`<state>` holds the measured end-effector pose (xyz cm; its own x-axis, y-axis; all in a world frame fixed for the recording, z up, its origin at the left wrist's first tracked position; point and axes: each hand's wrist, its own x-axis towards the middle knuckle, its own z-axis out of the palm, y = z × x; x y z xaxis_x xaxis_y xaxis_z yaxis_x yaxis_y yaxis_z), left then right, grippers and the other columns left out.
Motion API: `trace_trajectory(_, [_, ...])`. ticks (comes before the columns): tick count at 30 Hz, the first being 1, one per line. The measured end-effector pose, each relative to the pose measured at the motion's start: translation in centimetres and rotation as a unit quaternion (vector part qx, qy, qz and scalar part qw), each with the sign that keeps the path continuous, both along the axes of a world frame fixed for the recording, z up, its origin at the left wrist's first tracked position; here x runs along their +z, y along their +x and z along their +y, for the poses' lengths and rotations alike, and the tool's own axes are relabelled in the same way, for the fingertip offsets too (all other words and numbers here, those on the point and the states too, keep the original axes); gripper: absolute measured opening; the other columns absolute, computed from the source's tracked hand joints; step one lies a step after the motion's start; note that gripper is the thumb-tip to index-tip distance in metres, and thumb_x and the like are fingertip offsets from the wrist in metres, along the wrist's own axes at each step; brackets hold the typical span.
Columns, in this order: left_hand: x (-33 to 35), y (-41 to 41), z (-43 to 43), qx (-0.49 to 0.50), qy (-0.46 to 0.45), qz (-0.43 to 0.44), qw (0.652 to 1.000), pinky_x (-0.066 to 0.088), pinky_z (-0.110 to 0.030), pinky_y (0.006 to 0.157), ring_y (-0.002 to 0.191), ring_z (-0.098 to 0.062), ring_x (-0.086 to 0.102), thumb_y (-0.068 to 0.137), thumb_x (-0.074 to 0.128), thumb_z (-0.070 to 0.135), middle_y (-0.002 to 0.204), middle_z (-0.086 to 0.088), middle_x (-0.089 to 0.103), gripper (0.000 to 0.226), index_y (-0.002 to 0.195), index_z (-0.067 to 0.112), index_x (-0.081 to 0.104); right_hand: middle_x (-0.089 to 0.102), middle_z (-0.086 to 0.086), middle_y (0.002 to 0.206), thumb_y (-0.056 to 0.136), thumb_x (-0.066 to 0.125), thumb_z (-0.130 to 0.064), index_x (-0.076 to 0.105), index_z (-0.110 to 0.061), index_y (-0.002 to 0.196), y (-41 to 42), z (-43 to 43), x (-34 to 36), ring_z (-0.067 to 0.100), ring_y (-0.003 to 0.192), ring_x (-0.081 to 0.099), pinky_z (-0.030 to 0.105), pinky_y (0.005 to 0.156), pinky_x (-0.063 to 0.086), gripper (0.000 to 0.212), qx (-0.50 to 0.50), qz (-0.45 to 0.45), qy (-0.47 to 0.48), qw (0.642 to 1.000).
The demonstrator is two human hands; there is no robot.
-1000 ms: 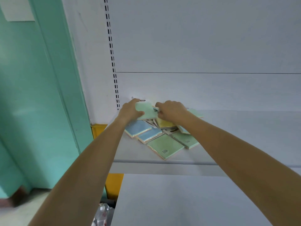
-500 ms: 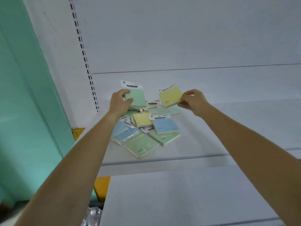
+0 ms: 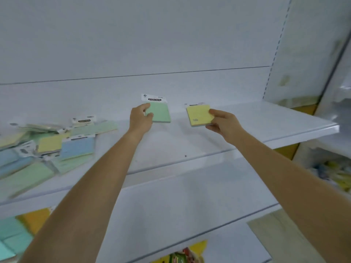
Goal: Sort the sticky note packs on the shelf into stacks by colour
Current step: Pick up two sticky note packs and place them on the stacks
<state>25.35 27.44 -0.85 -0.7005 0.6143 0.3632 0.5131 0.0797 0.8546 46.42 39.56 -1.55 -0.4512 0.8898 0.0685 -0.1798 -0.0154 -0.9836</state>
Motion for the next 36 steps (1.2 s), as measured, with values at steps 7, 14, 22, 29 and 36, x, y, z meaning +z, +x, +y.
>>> trace_trajectory(7, [-1.4, 12.8, 11.5, -0.072, -0.027, -0.015, 0.997, 0.049, -0.047, 0.095, 0.099, -0.026, 0.052, 0.087, 0.046, -0.004, 0.107, -0.008, 0.055, 0.037, 0.123, 0.003, 0.054, 0.047, 0.02, 0.136, 0.091, 0.042, 0.007, 0.052, -0.001, 0.126, 13.4, 9.3, -2.5, 0.027, 0.096, 0.057, 0.032, 0.085, 0.052, 0.037, -0.088, -0.087, 0.033, 0.992])
trace_trajectory(14, [-0.9, 18.0, 23.2, -0.122, -0.047, -0.017, 0.991, 0.047, -0.05, 0.096, 0.097, -0.024, 0.045, 0.084, 0.04, -0.007, 0.105, -0.008, 0.044, 0.026, 0.095, 0.002, 0.062, 0.042, 0.016, 0.138, 0.091, 0.037, 0.007, 0.048, -0.003, 0.13, 19.8, 19.9, -1.5, 0.025, 0.096, 0.055, 0.03, 0.087, 0.051, 0.042, -0.138, -0.125, 0.045, 0.981])
trace_trajectory(22, [-2.0, 18.8, 35.5, -0.121, -0.066, -0.02, 0.99, 0.05, -0.055, 0.089, 0.091, -0.023, 0.041, 0.082, 0.04, -0.008, 0.072, 0.008, 0.037, 0.046, 0.06, 0.032, 0.033, 0.045, 0.017, 0.136, 0.091, 0.036, 0.007, 0.046, -0.005, 0.132, 21.6, 32.3, -1.2, 0.025, 0.102, 0.053, 0.031, 0.086, 0.049, 0.045, -0.141, -0.175, 0.047, 0.973])
trace_trajectory(29, [-3.3, 19.7, 41.2, -0.088, -0.084, -0.021, 0.992, 0.049, -0.038, 0.088, 0.093, -0.021, 0.044, 0.084, 0.042, -0.006, 0.102, -0.007, 0.044, 0.03, 0.079, 0.018, 0.059, 0.051, 0.013, 0.125, 0.092, 0.034, 0.004, 0.045, -0.007, 0.134, 19.9, 40.5, -1.9, 0.021, 0.097, 0.05, 0.027, 0.08, 0.047, 0.045, -0.09, -0.213, 0.06, 0.971])
trace_trajectory(36, [-5.0, 20.3, 42.6, -0.008, -0.181, 0.042, 0.983, 0.038, -0.032, 0.082, 0.096, -0.036, 0.053, 0.081, 0.043, 0.023, 0.1, -0.028, 0.058, 0.032, 0.1, 0.005, 0.062, 0.057, 0.02, 0.107, 0.091, 0.033, -0.01, 0.06, -0.003, 0.1, 17.7, 44.3, -3.7, 0.034, 0.106, 0.051, 0.035, 0.087, 0.039, 0.029, -0.099, -0.473, 0.25, 0.839])
